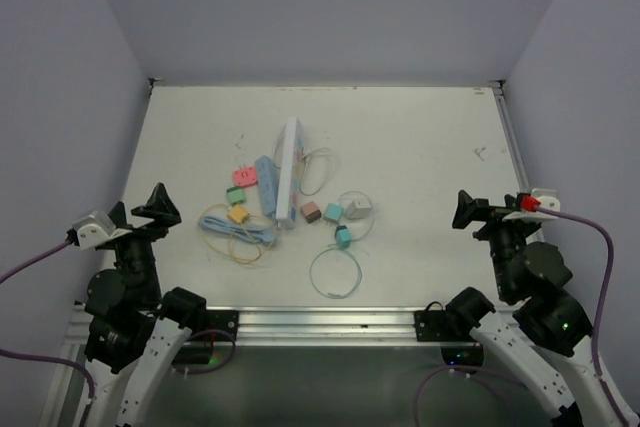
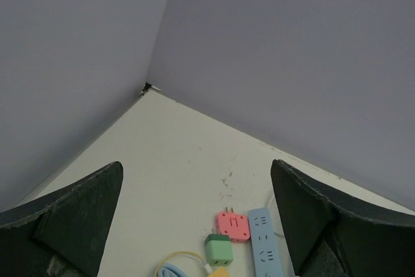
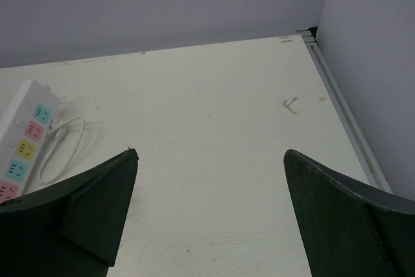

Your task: Pull the plug off the socket

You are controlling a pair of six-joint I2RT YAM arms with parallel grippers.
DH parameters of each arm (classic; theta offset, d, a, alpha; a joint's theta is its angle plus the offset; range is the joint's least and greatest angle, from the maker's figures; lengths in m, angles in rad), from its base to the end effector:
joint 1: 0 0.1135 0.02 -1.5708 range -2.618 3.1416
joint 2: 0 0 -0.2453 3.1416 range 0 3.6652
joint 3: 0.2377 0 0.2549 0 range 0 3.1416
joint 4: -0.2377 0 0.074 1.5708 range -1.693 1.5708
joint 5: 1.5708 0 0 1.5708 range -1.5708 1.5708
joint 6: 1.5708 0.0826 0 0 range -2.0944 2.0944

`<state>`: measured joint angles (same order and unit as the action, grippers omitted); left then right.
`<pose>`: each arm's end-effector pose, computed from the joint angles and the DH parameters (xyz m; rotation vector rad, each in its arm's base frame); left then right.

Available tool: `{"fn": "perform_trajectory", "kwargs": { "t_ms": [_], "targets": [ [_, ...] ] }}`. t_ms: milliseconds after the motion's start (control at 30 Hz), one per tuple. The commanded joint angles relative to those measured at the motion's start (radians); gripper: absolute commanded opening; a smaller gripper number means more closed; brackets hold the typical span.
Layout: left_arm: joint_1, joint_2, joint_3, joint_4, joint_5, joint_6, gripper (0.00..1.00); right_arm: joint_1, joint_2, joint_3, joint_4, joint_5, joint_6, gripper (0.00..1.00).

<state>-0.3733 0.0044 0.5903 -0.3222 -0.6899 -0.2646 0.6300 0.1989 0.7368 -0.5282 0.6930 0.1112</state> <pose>0.0945 0.0195 0.3375 -0.5133 1.2690 -0.0846 0.1111 0.0157 0.3418 0.1409 1.5571 0.0428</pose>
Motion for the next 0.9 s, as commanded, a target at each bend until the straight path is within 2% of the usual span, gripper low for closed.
{"fn": "perform_trajectory", "kwargs": {
  "t_ms": [0, 133, 867],
  "targets": [
    [0.007, -0.037, -0.011, 0.028, -0.077, 0.024, 1.00, 0.002, 0.034, 0.004, 0.062, 0.005, -0.027, 0.99],
    [0.007, -0.011, -0.006, 0.008, -0.114, 0.004, 1.00, 0.002, 0.065, 0.007, 0.062, -0.016, -0.030, 0.99],
    [0.008, 0.035, 0.003, -0.014, -0.106, -0.022, 1.00, 0.002, 0.070, 0.019, 0.046, -0.061, -0.030, 0.99]
  ]
}}
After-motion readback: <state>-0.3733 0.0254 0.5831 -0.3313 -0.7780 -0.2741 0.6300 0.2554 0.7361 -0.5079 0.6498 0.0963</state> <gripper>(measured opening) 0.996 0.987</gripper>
